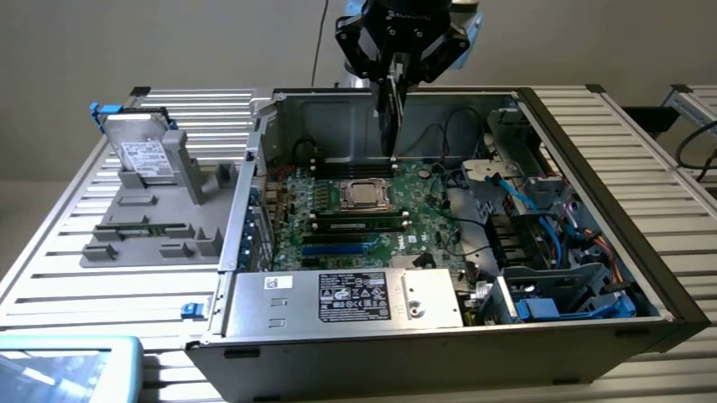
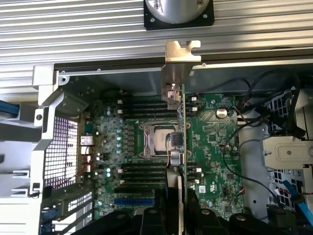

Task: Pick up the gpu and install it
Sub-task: 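Insert the gpu into the slot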

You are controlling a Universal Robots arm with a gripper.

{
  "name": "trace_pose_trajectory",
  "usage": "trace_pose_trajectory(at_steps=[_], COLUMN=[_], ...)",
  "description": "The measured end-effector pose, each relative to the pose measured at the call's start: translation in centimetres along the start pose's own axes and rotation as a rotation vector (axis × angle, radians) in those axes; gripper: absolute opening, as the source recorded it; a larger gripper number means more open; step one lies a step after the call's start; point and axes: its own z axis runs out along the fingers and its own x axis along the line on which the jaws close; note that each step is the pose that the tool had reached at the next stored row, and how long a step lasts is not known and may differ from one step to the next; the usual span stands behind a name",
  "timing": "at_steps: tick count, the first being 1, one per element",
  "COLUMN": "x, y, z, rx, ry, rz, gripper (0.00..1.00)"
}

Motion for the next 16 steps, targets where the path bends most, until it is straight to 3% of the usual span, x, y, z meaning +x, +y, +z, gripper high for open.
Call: trace_pose_trajectory(at_steps=[3,10,16], x=[-0.02,-0.01,-0.01], y=[0.0,0.0,-0.02], z=[0.0,0.04,0.16], rx=[-0.0006,-0.0144,-0.0082], ry=[0.0025,0.0211,0.0376], rz=[-0.017,-0.139,-0.246], gripper=[0.28,0.28,0.28])
